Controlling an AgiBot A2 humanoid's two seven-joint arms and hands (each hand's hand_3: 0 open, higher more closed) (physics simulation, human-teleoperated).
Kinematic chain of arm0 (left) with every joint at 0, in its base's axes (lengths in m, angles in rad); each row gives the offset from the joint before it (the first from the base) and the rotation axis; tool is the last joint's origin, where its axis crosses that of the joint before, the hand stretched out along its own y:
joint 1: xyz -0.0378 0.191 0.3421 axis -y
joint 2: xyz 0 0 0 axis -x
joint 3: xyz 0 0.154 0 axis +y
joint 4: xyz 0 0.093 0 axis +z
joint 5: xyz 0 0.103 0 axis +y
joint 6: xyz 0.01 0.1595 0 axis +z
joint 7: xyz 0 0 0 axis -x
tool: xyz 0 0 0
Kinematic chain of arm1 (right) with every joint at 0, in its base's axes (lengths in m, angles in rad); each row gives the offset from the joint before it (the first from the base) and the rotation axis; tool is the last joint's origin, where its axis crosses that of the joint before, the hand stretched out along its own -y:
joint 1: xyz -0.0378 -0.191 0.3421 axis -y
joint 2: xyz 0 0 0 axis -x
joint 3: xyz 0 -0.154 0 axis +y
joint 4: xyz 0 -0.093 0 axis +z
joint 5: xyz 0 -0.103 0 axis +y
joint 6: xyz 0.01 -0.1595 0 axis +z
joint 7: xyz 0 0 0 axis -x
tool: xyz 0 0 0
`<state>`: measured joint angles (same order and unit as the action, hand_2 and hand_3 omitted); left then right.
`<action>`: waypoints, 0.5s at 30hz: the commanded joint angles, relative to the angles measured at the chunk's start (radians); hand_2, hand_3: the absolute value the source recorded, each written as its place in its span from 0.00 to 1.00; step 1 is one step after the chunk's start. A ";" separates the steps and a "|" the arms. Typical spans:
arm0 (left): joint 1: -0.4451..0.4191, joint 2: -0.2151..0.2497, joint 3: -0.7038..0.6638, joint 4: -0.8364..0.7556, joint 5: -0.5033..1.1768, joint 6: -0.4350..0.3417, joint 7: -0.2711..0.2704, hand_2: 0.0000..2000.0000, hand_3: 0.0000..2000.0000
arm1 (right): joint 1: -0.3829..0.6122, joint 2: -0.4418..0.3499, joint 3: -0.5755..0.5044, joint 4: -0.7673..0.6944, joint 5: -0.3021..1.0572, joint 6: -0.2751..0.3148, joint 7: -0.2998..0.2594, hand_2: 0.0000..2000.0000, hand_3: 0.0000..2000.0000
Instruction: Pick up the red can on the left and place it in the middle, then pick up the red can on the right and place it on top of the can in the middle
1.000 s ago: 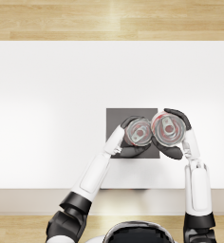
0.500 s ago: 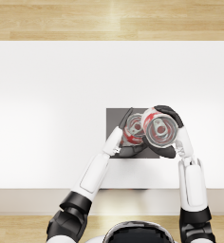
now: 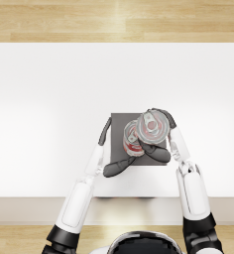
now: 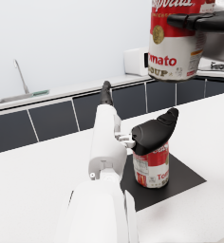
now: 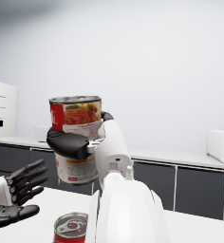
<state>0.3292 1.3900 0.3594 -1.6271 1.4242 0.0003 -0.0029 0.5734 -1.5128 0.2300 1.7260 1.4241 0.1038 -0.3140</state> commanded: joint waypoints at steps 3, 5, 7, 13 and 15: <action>-0.085 -0.028 -0.241 -0.137 0.000 0.000 0.002 0.00 0.00 | 0.060 -0.032 0.036 -0.066 0.000 -0.034 -0.016 1.00 0.76; -0.106 -0.029 -0.284 -0.136 0.000 0.000 0.002 0.00 0.00 | 0.077 -0.043 0.046 -0.097 0.000 -0.023 -0.021 1.00 0.76; -0.120 -0.028 -0.305 -0.140 0.000 0.000 0.003 0.00 0.00 | 0.085 -0.049 0.056 -0.134 0.000 -0.014 -0.023 1.00 0.76; -0.140 -0.024 -0.325 -0.143 0.000 0.000 0.003 0.00 0.00 | 0.054 -0.045 0.060 -0.225 0.000 0.003 -0.027 1.00 0.76; -0.137 -0.020 -0.311 -0.138 0.000 0.000 0.003 0.00 0.00 | 0.055 -0.049 0.065 -0.241 0.000 -0.001 -0.027 1.00 0.76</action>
<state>0.1853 1.3699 0.0469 -1.7616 1.4238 0.0000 0.0000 0.6129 -1.5574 0.2916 1.5045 1.4240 0.0994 -0.3415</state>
